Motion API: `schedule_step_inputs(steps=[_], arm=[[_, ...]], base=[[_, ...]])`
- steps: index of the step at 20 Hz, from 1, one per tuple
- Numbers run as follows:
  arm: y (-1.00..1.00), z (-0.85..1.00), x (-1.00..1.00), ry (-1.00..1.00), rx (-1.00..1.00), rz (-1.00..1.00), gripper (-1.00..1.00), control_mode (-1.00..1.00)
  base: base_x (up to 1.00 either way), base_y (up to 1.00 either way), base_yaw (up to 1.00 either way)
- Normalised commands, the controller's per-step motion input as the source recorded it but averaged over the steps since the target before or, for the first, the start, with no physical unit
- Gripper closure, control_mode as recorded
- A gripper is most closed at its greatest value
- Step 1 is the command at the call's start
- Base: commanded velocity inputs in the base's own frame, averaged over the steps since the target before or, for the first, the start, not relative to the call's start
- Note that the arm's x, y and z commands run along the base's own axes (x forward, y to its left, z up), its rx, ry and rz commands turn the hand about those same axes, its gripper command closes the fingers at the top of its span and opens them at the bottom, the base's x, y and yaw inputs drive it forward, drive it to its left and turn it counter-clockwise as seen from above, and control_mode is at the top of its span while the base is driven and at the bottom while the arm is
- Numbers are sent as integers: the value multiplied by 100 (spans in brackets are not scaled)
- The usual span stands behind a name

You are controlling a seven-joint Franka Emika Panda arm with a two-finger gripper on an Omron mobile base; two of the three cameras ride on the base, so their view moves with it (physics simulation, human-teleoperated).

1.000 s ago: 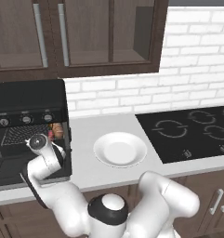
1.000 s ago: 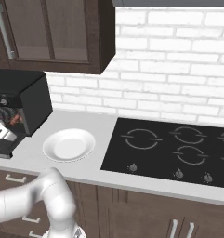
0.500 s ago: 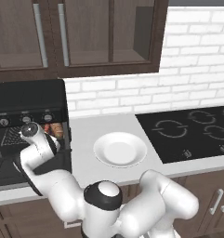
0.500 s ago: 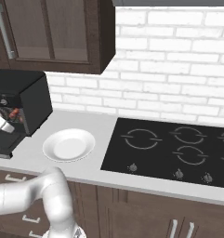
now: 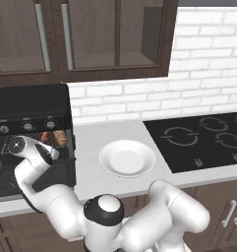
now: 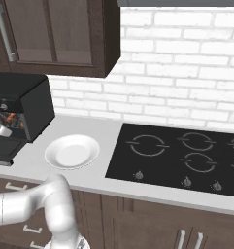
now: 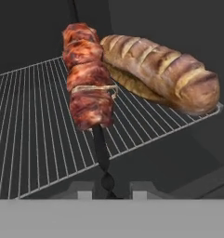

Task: Pick up the kebab skewer and baguette bread, and place them inside the toaster oven. Close the toaster oven door and start by setting the timer.

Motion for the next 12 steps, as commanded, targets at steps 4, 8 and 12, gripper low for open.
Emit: schedule_step_inputs(steps=[4, 8, 12], arm=[[0, 0, 32, -3, -2, 0, 100, -100], [0, 5, 28, 0, 0, 0, 100, -100], [0, 0, 18, -5, -2, 0, 100, -100]], base=[[0, 0, 0], [0, 0, 0], [0, 0, 0]])
